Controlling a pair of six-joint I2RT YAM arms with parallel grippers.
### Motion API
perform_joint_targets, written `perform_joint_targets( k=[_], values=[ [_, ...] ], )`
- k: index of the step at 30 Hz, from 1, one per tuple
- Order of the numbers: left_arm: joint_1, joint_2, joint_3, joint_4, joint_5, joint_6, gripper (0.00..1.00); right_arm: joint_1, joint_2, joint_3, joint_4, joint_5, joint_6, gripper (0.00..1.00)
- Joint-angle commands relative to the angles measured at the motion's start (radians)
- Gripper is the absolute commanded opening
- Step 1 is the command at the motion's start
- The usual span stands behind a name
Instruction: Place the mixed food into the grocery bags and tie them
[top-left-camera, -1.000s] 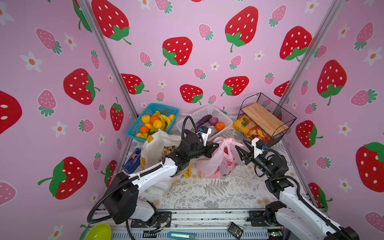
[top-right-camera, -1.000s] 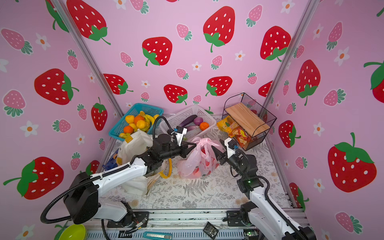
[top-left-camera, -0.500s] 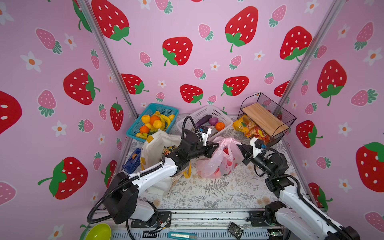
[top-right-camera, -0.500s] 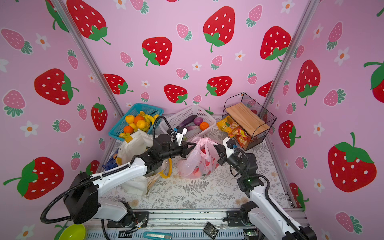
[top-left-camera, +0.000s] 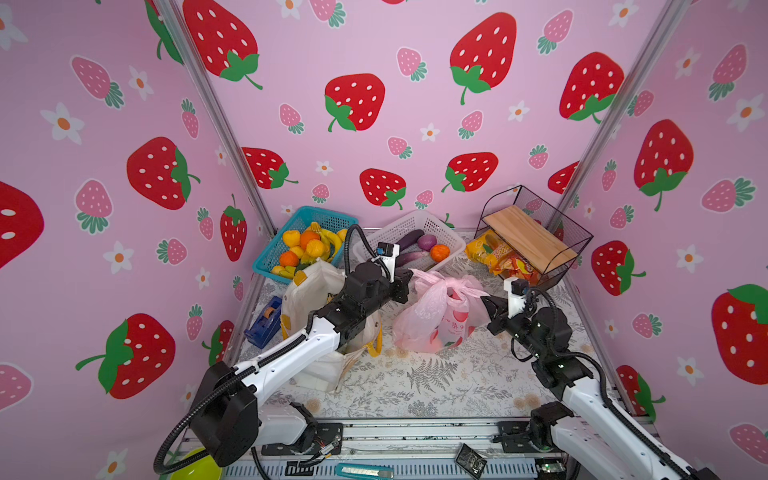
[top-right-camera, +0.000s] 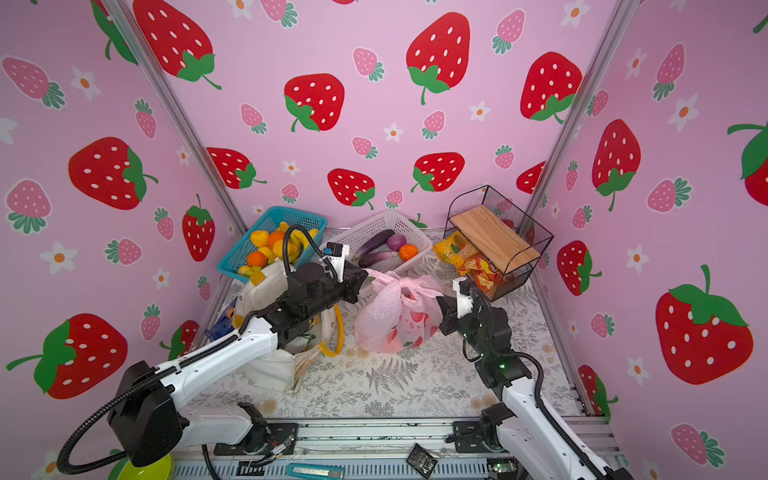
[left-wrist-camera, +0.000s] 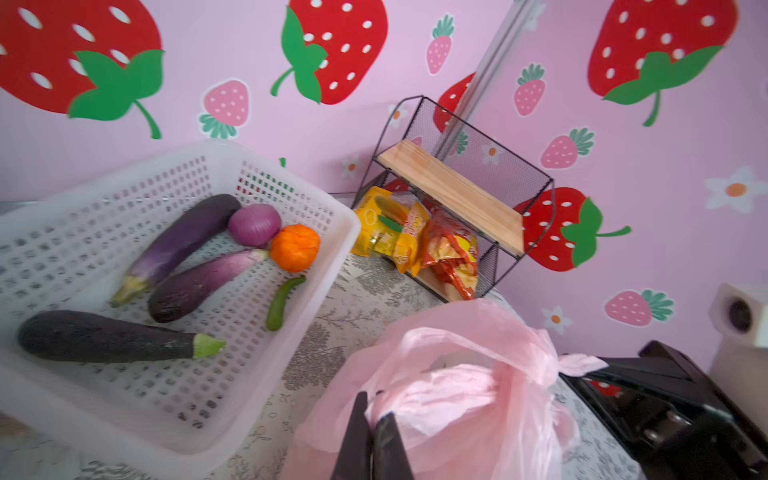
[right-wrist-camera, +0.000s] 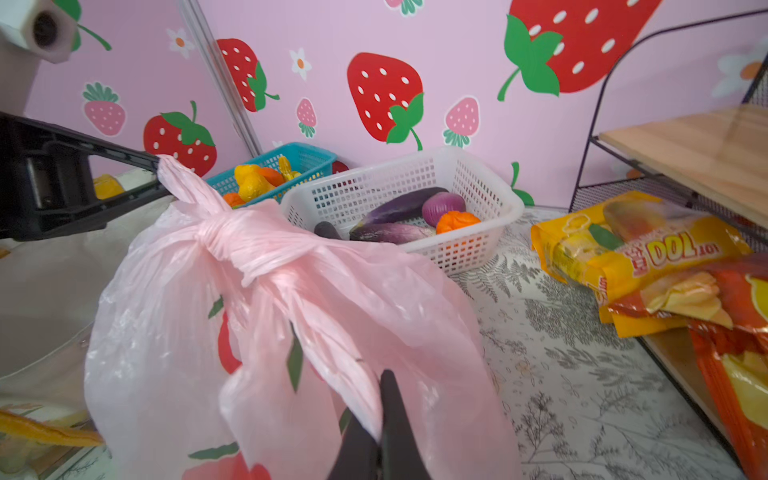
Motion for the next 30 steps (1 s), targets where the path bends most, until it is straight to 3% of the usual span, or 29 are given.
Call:
perform_joint_targets(
  k=[1,8,12,16,20,21,25,30],
  values=[
    [0.051,0.002,-0.014,-0.041,-0.156,0.043,0.00,-0.043,0.020,-0.033,-0.090,0.118,0.095,0.00],
    [0.168,0.063,-0.028,-0.065,-0.212,0.040,0.00,-0.216,0.081,-0.161,-0.037,0.094,0.263,0.00],
    [0.177,0.119,-0.030,-0.065,-0.227,0.046,0.00,-0.234,0.116,-0.233,0.034,0.106,0.324,0.00],
    [0.177,0.152,-0.016,-0.059,-0.204,0.043,0.00,-0.234,0.148,-0.261,0.086,0.114,0.328,0.00],
    [0.171,0.149,0.021,-0.056,-0.089,0.059,0.00,-0.216,0.114,-0.216,0.065,0.125,0.255,0.02],
    [0.171,0.147,0.028,-0.048,-0.048,0.053,0.00,-0.207,0.092,-0.202,0.061,0.127,0.231,0.10],
    [0.169,0.120,0.062,-0.050,0.083,0.030,0.43,-0.139,0.010,-0.132,0.027,0.140,0.121,0.47],
    [0.164,0.040,0.055,-0.045,0.150,0.006,0.58,-0.023,-0.027,-0.040,0.003,0.174,-0.001,0.65]
  ],
)
